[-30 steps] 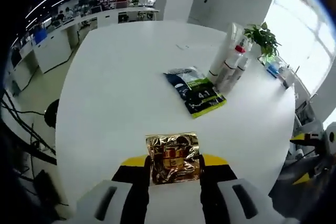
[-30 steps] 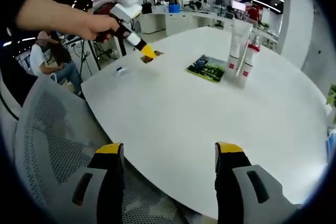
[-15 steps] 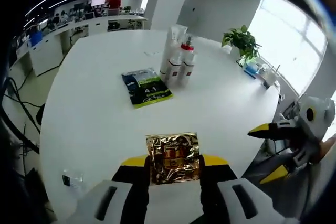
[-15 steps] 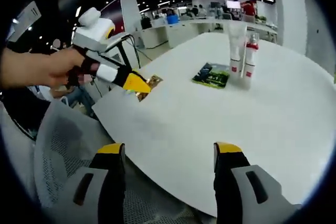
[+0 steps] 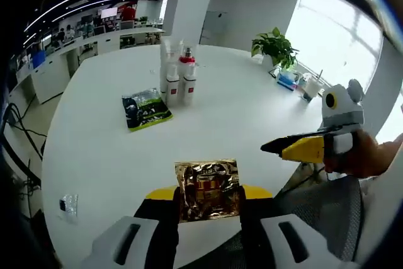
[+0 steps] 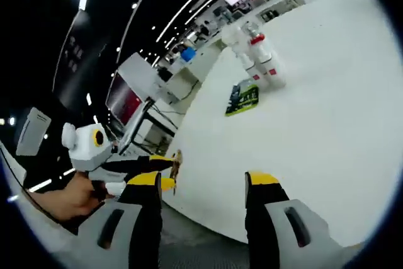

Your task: Arrange the skincare products in the storage area until every visible bottle or jar stands upright without overlapping.

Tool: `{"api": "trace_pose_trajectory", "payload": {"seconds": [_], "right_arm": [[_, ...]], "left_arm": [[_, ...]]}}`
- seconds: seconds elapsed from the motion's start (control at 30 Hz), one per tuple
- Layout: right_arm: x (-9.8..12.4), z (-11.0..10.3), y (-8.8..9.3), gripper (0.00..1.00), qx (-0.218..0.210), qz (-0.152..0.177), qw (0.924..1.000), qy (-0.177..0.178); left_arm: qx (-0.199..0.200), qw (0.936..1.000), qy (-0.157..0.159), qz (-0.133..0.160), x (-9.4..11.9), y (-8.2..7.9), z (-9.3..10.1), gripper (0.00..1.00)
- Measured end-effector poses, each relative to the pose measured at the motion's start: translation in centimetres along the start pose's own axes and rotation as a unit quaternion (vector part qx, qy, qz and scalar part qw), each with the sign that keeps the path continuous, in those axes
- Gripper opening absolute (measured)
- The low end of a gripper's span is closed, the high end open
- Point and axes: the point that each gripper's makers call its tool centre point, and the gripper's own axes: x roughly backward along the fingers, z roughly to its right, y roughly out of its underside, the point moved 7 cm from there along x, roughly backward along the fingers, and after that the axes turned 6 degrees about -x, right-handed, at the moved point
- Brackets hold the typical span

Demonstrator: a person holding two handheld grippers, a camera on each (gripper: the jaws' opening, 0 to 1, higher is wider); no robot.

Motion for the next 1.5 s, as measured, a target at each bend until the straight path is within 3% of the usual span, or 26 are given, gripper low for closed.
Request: {"api": "trace_pose_trajectory", "payload": {"seconds": [0.1, 0.13, 0.23, 0.4, 0.53, 0.77, 0.83, 1.0, 1.17, 1.23, 1.33, 1.4, 1.5], "right_arm": [[0.1, -0.3, 0.1, 0.32, -0.010, -0.028, 0.9993, -0.024], [-0.1, -0.3, 0.4, 0.32, -0.018, -0.047, 0.9983, -0.030], [-0.5, -0.2, 0.5, 0.33, -0.028, -0.056, 0.9973, -0.037], [-1.1, -0.3, 1.6, 0.30, -0.059, -0.099, 0.9921, -0.050], [-1.2, -0.3, 1.9, 0.25, -0.053, -0.106, 0.9915, -0.053], [-0.4, -0.3, 1.8, 0.02, -0.066, -0.115, 0.9886, -0.070], [-0.4, -0.2, 1.6, 0.00, -0.075, -0.120, 0.9872, -0.073], [0.0, 0.0, 1.3, 0.00, -0.082, -0.130, 0.9839, -0.091], [0.6, -0.2, 0.5, 0.00, -0.074, -0.125, 0.9832, -0.111], [0.9, -0.2, 0.0, 0.00, -0.074, -0.124, 0.9821, -0.121], [1.3, -0.3, -0.3, 0.00, -0.070, -0.131, 0.9796, -0.136], [1.6, -0.5, -0.3, 0.00, -0.070, -0.140, 0.9761, -0.151], [2.2, -1.1, -0.5, 0.00, -0.070, -0.140, 0.9724, -0.173]], "left_arm": [[-0.023, 0.9997, 0.007, 0.002, 0.1, -0.3, 1.2, 0.38], [-0.026, 0.9996, 0.009, 0.001, 0.0, -0.3, 1.4, 0.38], [-0.057, 0.9983, 0.015, -0.001, 0.2, -0.7, 2.8, 0.38], [-0.096, 0.9951, 0.023, -0.001, 0.2, -1.2, 4.5, 0.38], [-0.099, 0.9942, 0.041, -0.005, 0.2, -1.2, 5.5, 0.38], [-0.112, 0.9923, 0.053, -0.007, 0.3, -1.5, 6.6, 0.38], [-0.119, 0.9914, 0.054, -0.009, 0.1, -1.4, 6.8, 0.38], [-0.110, 0.9917, 0.066, -0.009, -0.2, -1.4, 6.7, 0.41], [-0.026, 0.9938, 0.108, 0.012, -0.1, -1.4, 6.1, 0.41], [-0.002, 0.9918, 0.127, 0.019, 0.1, -1.2, 5.8, 0.43], [0.054, 0.9835, 0.168, 0.039, 0.3, -1.3, 5.7, 0.42], [0.137, 0.9620, 0.227, 0.067, 0.6, -1.7, 5.7, 0.38], [0.177, 0.9452, 0.258, 0.095, 0.8, -1.9, 5.5, 0.21]]}}
